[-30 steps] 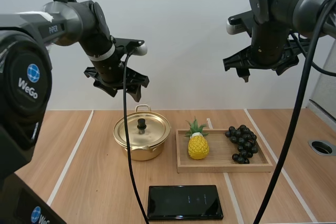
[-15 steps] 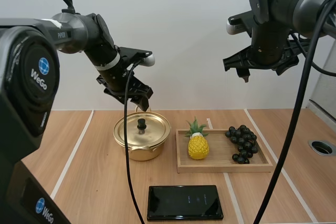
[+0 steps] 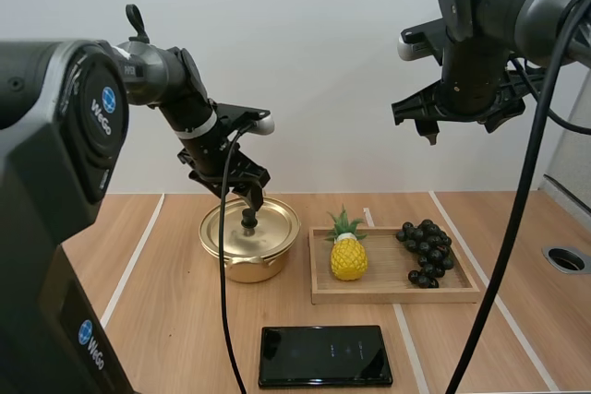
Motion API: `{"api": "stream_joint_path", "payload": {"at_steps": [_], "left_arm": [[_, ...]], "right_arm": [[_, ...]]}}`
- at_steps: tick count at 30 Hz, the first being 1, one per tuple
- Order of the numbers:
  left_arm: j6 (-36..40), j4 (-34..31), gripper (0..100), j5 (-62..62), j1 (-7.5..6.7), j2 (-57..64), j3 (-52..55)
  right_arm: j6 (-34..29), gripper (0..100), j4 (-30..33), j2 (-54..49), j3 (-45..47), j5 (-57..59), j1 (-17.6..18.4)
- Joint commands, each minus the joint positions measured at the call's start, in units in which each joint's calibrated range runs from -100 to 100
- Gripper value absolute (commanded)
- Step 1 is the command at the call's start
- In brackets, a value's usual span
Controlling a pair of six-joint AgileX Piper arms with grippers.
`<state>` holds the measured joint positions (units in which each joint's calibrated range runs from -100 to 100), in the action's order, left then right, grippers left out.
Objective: Open the pot, put the grape inside, and close it
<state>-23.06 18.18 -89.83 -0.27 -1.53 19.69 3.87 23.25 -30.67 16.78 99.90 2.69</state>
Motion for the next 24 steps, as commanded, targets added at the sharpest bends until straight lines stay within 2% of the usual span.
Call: {"api": "stream_joint_path", "payload": {"at_steps": [1,24], "left_arm": [[-0.39,1.32,100,2.80,-0.13,-0.79,0.10],[-3.69,5.32,100,2.67,-0.13,-6.87,0.10]], "right_arm": [[0.22,100,0.23,-0.38,0.11,0.10,-0.20],[0.22,100,0.23,-0.38,0.11,0.10,-0.20]]}}
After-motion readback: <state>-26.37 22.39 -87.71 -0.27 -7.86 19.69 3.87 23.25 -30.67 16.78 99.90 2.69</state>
